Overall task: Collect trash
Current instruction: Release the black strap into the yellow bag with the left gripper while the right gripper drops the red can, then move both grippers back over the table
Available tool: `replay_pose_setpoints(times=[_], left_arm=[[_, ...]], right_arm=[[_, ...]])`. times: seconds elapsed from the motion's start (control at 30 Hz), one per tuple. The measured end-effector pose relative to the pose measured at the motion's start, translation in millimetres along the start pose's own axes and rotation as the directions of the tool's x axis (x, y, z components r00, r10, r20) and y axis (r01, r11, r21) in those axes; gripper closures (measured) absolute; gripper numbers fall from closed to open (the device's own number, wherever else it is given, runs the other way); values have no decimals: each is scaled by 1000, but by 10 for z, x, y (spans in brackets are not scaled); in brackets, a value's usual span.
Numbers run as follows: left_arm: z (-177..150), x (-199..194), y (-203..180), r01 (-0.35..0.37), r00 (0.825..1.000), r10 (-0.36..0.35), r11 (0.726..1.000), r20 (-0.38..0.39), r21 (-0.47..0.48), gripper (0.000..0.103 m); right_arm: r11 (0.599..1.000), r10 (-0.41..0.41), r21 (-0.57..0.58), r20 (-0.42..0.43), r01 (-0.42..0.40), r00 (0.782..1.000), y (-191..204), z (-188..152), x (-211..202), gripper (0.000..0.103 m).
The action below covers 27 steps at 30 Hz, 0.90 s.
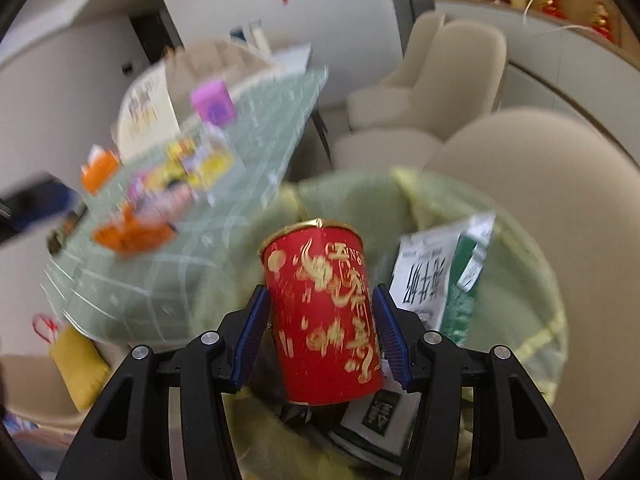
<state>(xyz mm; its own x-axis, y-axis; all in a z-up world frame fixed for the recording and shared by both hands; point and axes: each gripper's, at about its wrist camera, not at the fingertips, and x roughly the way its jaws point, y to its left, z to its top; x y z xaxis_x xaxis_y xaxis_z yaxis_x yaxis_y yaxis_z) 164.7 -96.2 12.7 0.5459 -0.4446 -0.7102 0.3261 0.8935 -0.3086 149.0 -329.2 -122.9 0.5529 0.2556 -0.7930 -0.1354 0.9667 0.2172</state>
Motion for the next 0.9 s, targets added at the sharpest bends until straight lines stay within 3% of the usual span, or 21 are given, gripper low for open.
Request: replay_pose_setpoints(times=[0.23, 0.4, 0.7, 0.9], left_arm=[[-28, -248, 547, -87, 996, 89, 993, 29, -76, 72], [-59, -269, 873, -127, 991, 130, 987, 21, -103, 72], [-100, -225, 1521, -157, 986, 164, 969, 18, -192, 72], [-56, -204, 1995, -176, 983, 182, 956, 2, -233, 72]], right_arm=[[999, 21, 34, -32, -20, 999, -38, 4, 16, 51], [999, -21, 27, 29, 20, 999, 42, -26, -188, 45], [998, -64, -8, 155, 66, 986, 430, 157, -637, 45], [998, -67, -10, 176, 69, 982, 768, 340, -635, 45]])
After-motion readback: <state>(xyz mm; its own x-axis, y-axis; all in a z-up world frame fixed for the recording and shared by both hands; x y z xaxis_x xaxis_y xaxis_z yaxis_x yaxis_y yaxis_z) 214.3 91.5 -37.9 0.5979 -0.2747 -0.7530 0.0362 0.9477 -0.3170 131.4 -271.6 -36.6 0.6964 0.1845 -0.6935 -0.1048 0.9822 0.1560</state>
